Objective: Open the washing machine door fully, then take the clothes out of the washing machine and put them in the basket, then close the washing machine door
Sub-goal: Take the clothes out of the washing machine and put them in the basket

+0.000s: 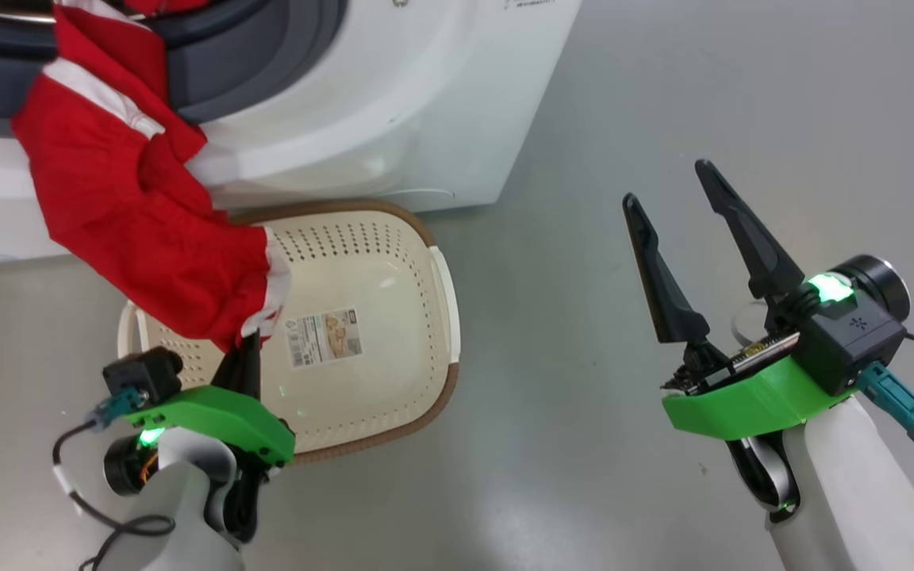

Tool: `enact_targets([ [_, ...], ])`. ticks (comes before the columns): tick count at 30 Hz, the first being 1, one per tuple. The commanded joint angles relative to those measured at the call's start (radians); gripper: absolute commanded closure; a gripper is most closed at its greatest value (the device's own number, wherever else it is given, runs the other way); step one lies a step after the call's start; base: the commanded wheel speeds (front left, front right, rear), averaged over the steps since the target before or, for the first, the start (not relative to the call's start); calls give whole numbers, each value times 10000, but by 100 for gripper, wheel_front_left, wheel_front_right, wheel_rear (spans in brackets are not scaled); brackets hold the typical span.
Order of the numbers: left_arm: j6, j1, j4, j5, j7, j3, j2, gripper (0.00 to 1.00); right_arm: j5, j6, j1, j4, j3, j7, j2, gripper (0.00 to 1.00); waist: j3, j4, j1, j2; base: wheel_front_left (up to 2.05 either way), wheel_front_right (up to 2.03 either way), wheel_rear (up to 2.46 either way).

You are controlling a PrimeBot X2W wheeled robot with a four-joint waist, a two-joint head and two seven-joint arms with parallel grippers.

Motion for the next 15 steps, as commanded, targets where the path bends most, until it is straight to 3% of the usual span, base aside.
enact_targets([
  [1, -86, -79, -13, -27, -120, 203, 179, 100, 11, 35, -84, -294, 207, -63, -6, 0, 232, -128, 0, 0, 0, 0, 0],
  [15, -249, -634, 1900, -818, -123, -716, 178, 100, 73, 35, -419, -309, 285, -63, -7, 0, 811, -634, 0, 0, 0, 0, 0],
])
